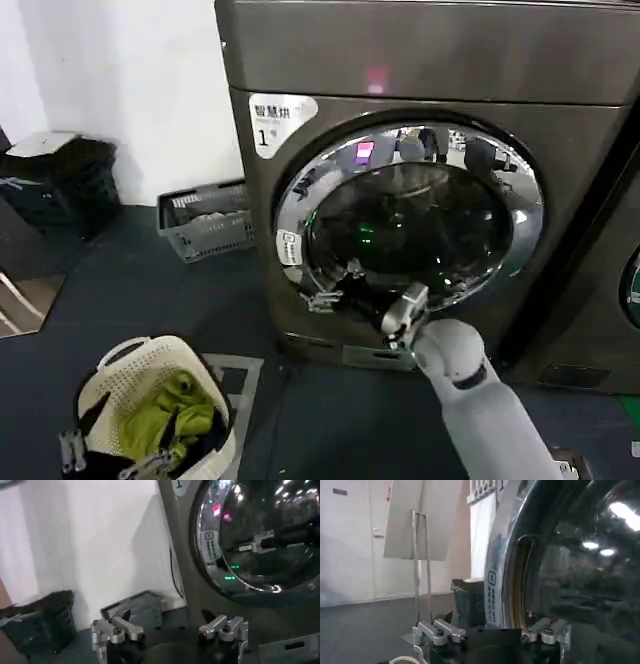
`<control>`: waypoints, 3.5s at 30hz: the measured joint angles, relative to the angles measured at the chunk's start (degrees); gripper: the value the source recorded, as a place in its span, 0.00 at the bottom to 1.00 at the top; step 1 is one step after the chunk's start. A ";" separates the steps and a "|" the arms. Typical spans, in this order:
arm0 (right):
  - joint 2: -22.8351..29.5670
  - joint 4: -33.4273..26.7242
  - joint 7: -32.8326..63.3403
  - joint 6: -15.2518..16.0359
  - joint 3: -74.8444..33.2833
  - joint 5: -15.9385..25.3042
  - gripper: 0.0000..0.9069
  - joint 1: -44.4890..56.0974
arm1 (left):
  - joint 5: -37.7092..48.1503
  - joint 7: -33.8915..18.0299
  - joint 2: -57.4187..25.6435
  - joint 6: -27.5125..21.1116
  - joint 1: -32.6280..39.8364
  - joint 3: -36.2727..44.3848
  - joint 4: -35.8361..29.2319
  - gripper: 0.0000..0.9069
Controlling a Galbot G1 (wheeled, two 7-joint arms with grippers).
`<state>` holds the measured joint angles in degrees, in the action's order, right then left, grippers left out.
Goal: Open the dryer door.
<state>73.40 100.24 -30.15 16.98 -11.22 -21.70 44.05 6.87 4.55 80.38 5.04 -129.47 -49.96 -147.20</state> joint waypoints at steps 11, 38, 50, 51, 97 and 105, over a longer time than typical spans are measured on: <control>0.73 -4.90 -0.98 -1.40 2.86 1.36 1.00 -3.59 | 0.59 0.37 -0.48 -0.37 0.23 0.34 0.00 1.00; -0.37 -2.09 -9.33 -0.01 3.57 1.35 1.00 -2.94 | 1.67 1.52 -0.67 -2.07 0.67 0.01 0.00 1.00; -2.55 1.92 -18.54 -1.55 0.62 0.99 1.00 0.92 | 2.93 2.00 -1.05 -4.48 1.97 -0.37 0.00 1.00; -2.73 1.97 -19.57 -1.92 0.40 1.21 1.00 1.05 | 3.02 2.08 -1.08 -4.82 2.11 -0.49 0.00 1.00; -9.52 -0.14 -51.64 -8.19 -8.47 -5.47 1.00 5.62 | 36.69 4.92 -30.55 -7.01 30.65 -5.47 18.70 1.00; -10.44 1.36 -53.65 -8.34 -9.90 -5.35 1.00 7.09 | 40.90 5.42 -39.93 -6.80 42.38 1.15 26.49 1.00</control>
<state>62.96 101.60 -83.79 8.64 -21.12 -27.04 51.14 47.77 9.97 40.46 -1.76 -87.09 -48.81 -120.71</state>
